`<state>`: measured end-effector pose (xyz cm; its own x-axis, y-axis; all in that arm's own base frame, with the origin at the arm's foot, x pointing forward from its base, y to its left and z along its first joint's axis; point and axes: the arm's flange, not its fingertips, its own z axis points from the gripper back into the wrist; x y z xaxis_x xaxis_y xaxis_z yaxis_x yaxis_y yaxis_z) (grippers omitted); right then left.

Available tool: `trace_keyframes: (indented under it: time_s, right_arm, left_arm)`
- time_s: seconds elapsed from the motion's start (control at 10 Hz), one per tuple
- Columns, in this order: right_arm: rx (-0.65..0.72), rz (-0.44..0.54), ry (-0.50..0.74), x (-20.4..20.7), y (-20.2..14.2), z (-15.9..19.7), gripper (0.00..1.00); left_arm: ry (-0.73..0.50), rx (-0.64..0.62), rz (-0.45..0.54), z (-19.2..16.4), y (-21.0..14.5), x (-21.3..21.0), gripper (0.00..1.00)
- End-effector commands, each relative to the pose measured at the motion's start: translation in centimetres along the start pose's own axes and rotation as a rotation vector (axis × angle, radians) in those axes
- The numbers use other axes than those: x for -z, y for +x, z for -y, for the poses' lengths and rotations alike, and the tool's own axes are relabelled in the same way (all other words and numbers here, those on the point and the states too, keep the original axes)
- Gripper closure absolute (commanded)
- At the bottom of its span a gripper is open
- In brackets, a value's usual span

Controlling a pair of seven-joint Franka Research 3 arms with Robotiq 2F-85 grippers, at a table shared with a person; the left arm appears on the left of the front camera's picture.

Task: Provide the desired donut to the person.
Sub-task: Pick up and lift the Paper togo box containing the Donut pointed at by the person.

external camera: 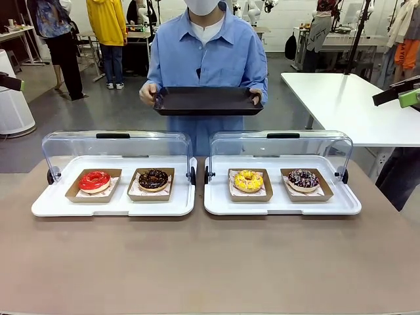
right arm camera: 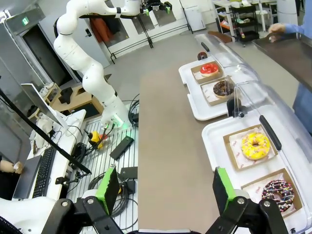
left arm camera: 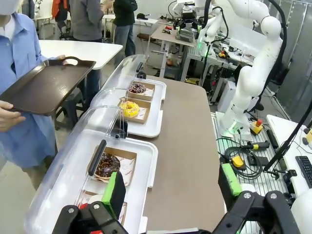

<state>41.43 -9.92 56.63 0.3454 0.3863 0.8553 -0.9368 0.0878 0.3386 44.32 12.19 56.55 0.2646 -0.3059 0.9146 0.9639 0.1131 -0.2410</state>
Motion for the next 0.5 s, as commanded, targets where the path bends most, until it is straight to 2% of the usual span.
trace_keyframes:
  time_s: [0.0, 0.4]
  right_arm:
    - [-0.003, 0.005, 0.006, 0.07, 0.01, 0.03, 0.0]
    - [-0.003, 0.005, 0.006, 0.07, 0.01, 0.03, 0.0]
  left_arm:
    - [0.009, -0.01, 0.008, -0.01, 0.14, 0.05, 0.0]
    - [0.009, -0.01, 0.008, -0.01, 0.14, 0.05, 0.0]
